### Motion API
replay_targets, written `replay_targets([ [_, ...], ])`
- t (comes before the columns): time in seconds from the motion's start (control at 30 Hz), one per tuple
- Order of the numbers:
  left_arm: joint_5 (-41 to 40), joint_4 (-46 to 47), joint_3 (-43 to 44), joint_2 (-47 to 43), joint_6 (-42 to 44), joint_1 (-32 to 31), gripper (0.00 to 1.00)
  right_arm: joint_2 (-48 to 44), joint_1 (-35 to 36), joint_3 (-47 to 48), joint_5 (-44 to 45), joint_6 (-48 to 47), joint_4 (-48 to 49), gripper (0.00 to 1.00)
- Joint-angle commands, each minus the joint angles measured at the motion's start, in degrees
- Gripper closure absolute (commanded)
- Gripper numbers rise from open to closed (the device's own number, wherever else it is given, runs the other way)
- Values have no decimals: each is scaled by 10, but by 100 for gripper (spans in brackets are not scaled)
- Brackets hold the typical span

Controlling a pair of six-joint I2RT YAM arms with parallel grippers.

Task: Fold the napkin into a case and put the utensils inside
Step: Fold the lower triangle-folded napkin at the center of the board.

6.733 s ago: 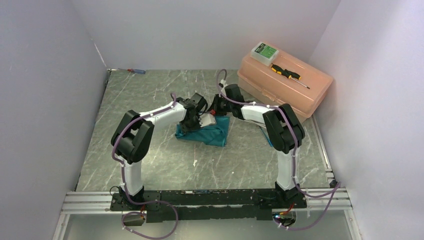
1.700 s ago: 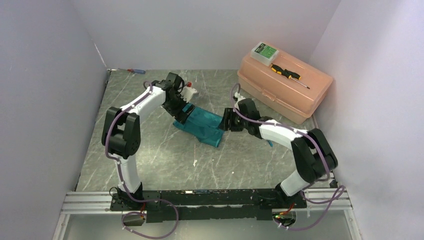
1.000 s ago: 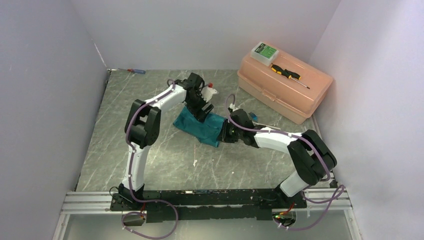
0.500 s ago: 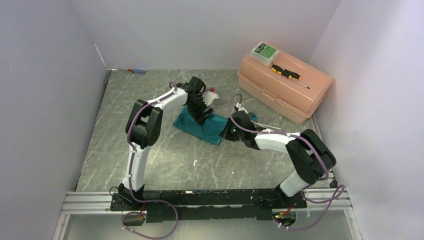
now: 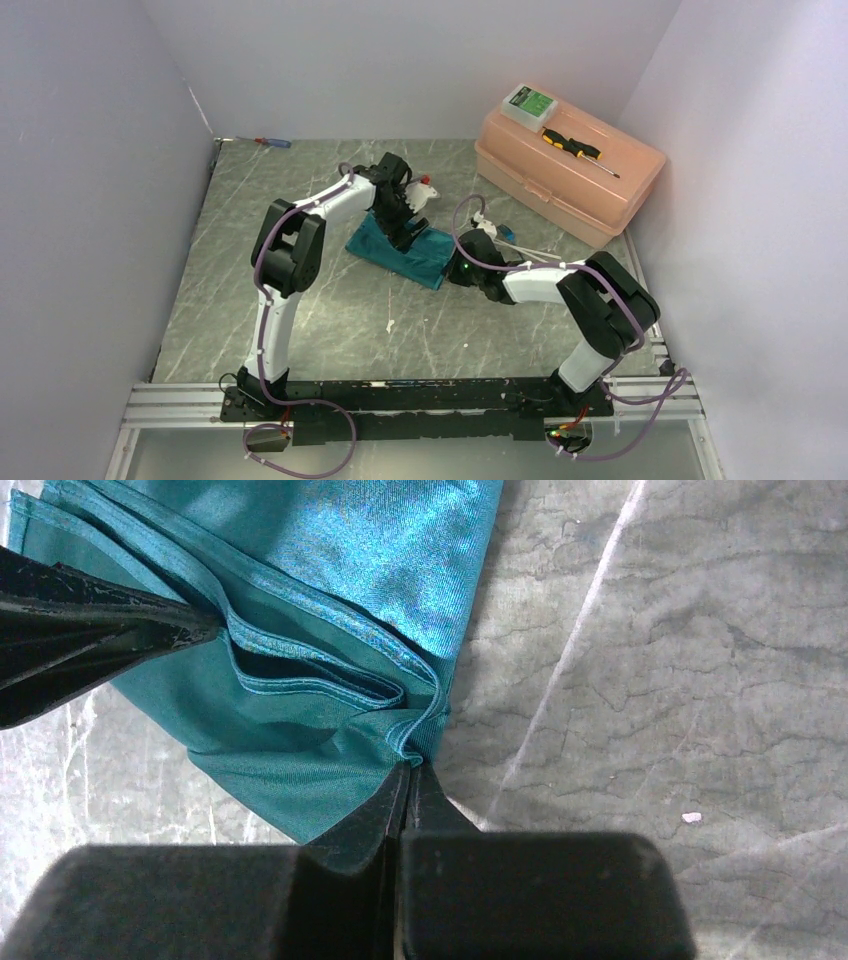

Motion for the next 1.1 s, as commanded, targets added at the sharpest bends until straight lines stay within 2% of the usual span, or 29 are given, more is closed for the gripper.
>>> replay_targets([
  [0.0,-5,-23,24,-48,1,5,6,12,7,-7,15,1,5,100],
  [0.33,24,-75,-10,-152,-31,5,6,-1,14,-15,23,6,-6,100],
  [0.5,77,-78,-103,-183,-52,-11,7,-8,15,-26,30,12,-8,100],
  [0.67,45,-4,-206,-191,-81,-43,11,-9,18,-29,27,17,-7,100],
  [0.8,-4,58,-221,-168,-100,-45,13,-10,20,-23,16,18,-11,99],
  [0.9,-17,56,-203,-144,-102,-46,15,-21,19,-13,6,16,-33,88],
  [1.07,-43,50,-207,-138,-98,-48,17,-79,-11,13,-20,-22,-88,45],
])
